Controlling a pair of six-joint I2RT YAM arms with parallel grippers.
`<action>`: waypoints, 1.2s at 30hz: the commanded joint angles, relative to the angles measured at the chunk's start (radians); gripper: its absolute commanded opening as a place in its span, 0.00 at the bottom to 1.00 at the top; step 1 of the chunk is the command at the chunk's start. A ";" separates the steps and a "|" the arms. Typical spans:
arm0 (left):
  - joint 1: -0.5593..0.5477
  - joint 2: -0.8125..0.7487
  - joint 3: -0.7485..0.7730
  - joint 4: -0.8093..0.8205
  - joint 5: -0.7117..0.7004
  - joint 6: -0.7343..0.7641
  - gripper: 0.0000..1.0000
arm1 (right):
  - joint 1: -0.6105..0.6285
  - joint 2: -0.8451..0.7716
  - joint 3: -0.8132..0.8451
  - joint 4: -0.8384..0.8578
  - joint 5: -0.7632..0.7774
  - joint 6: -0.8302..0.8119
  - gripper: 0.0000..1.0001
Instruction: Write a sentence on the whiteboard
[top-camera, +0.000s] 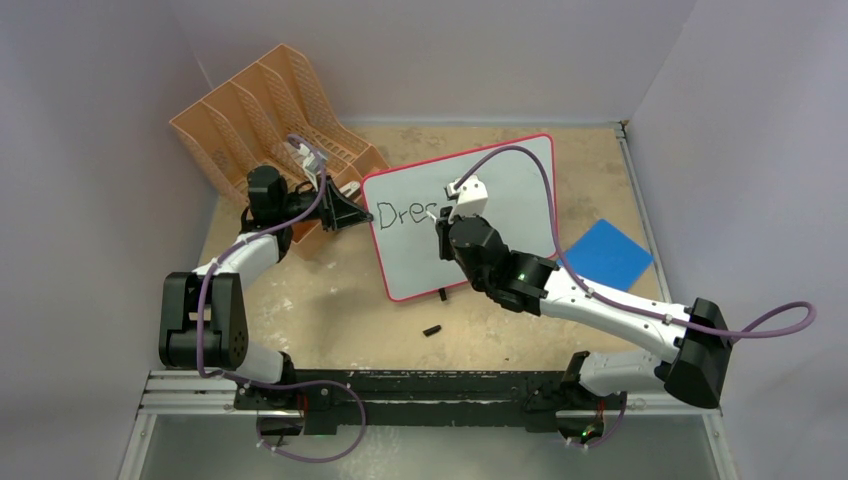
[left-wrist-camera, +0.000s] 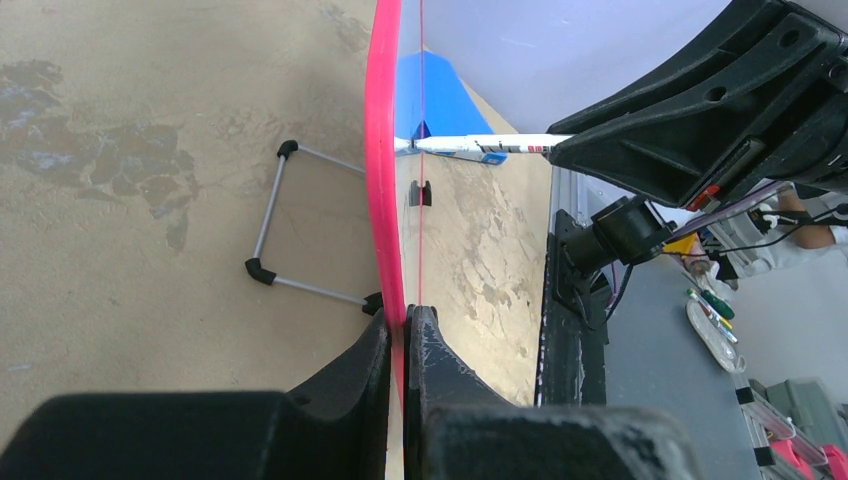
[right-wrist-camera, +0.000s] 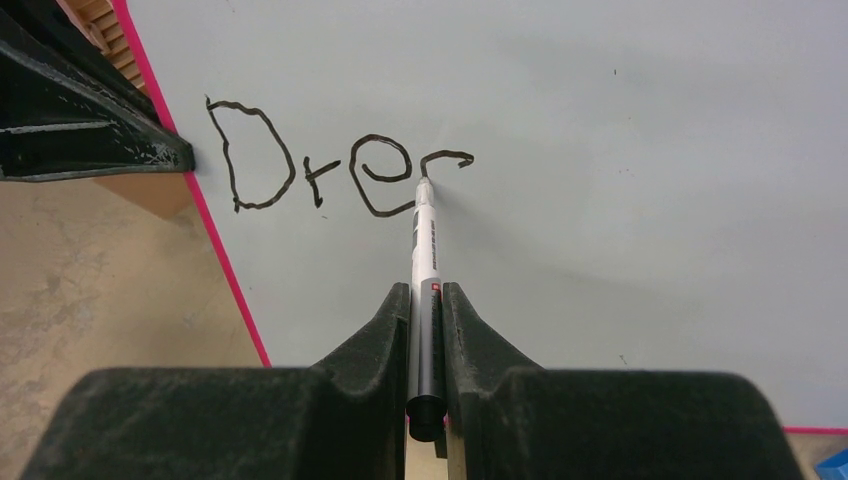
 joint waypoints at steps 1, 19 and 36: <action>-0.010 -0.026 0.020 0.014 0.043 0.034 0.00 | -0.007 -0.016 0.018 -0.046 -0.003 0.015 0.00; -0.010 -0.026 0.021 0.012 0.044 0.037 0.00 | -0.007 -0.008 0.026 -0.088 0.051 0.018 0.00; -0.012 -0.025 0.021 0.013 0.044 0.037 0.00 | -0.007 -0.023 0.027 -0.071 0.118 0.024 0.00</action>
